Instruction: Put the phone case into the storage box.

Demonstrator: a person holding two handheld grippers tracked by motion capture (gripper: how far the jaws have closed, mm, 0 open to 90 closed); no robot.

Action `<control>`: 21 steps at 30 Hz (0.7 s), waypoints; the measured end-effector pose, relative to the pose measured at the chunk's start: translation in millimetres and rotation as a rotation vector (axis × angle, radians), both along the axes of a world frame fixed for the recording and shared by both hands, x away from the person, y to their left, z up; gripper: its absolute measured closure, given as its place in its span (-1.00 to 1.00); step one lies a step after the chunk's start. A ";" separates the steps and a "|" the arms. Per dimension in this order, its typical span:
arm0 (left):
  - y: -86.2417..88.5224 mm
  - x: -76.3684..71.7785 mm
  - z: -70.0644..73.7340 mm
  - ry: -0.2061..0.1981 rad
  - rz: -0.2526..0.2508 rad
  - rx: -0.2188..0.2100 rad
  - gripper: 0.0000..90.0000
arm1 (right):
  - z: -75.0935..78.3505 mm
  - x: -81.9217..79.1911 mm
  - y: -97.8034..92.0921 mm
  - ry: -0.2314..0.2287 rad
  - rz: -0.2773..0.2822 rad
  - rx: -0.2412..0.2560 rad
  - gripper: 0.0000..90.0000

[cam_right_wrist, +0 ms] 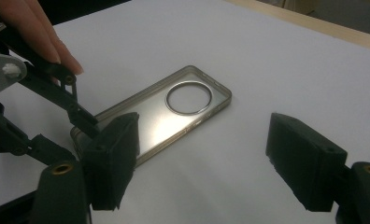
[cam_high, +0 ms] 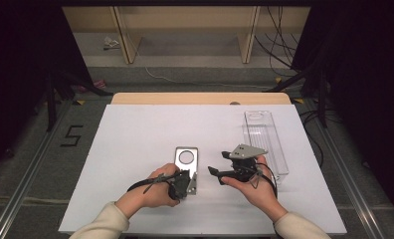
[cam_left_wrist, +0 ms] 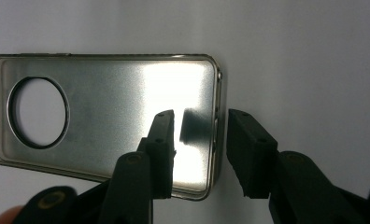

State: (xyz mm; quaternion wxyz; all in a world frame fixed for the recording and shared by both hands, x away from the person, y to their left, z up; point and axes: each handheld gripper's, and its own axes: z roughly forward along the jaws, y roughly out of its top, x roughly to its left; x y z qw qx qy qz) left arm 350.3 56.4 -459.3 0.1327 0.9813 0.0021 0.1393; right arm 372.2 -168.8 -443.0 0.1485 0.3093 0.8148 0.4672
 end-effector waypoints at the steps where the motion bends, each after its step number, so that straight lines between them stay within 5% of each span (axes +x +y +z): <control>1: 0.0 0.0 0.0 0.000 0.000 0.000 0.39 | 0.0 0.0 0.0 0.000 -0.001 0.000 -0.40; 21: -4.4 2.1 -2.0 0.015 -0.003 0.020 0.49 | -0.2 -0.2 0.1 0.003 0.002 0.003 -0.40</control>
